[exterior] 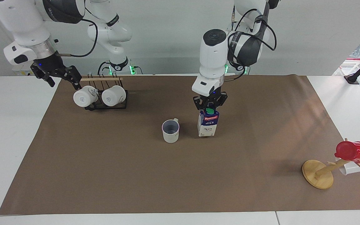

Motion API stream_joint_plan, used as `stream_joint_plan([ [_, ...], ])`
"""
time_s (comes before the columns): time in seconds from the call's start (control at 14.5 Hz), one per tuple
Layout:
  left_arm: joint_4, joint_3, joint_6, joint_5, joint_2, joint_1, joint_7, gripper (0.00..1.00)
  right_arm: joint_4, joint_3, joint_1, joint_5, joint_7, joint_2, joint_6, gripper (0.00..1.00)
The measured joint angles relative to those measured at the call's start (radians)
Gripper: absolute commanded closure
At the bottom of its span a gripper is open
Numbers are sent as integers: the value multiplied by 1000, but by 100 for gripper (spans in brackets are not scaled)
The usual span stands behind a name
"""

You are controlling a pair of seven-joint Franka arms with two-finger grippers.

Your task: Place cup and milk on table

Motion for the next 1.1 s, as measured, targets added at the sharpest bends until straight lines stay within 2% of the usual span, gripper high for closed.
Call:
stream_joint_plan([
  [0.28, 30, 0, 43, 21, 44, -47, -44, 100, 89, 15, 3, 5, 0, 28, -63, 0],
  [0.55, 32, 1, 50, 34, 62, -89, -75, 100, 99, 15, 3, 5, 0, 47, -63, 0],
  [1.1, 25, 5, 53, 47, 73, -90, -105, 100, 101, 33, 16, 5, 0, 47, -63, 0],
])
